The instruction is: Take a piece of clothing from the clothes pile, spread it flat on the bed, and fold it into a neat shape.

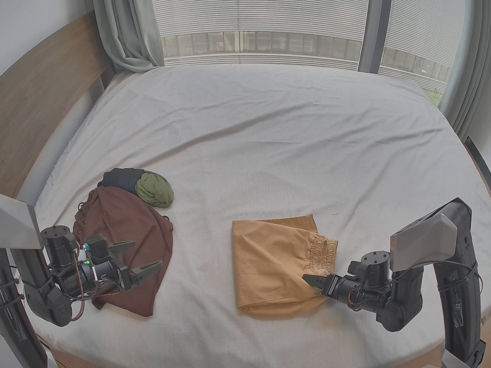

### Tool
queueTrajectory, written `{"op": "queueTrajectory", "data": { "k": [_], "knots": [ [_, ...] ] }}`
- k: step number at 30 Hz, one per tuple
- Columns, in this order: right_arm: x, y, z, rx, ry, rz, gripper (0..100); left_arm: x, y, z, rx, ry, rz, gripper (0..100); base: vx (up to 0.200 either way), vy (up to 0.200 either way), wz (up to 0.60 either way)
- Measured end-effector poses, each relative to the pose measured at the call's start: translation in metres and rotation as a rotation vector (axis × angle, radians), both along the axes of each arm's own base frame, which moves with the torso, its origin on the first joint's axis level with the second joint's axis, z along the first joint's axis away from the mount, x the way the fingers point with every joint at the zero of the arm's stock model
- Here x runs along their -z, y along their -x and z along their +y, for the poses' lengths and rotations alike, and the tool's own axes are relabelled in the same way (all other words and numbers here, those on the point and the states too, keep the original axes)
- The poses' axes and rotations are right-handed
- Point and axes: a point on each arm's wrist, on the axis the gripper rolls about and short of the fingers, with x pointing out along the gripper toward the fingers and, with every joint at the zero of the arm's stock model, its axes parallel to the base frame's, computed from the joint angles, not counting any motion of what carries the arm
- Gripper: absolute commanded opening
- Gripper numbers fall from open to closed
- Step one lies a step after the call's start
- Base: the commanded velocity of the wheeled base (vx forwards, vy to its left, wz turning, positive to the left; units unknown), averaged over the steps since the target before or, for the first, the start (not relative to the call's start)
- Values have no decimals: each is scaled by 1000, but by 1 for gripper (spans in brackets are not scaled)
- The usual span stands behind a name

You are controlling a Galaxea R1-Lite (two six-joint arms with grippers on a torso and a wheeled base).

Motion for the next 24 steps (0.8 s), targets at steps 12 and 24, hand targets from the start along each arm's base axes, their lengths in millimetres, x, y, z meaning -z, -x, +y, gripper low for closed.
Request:
{"op": "queueTrajectory", "data": {
  "k": [12,24],
  "knots": [
    [3,0,0,0,4,9,0,-1,-1,0,0,0,-5,100,0,0,0],
    [4,0,1,-1,4,9,0,-1,0,1,-2,-1,-7,100,0,0,0]
  ]
}}
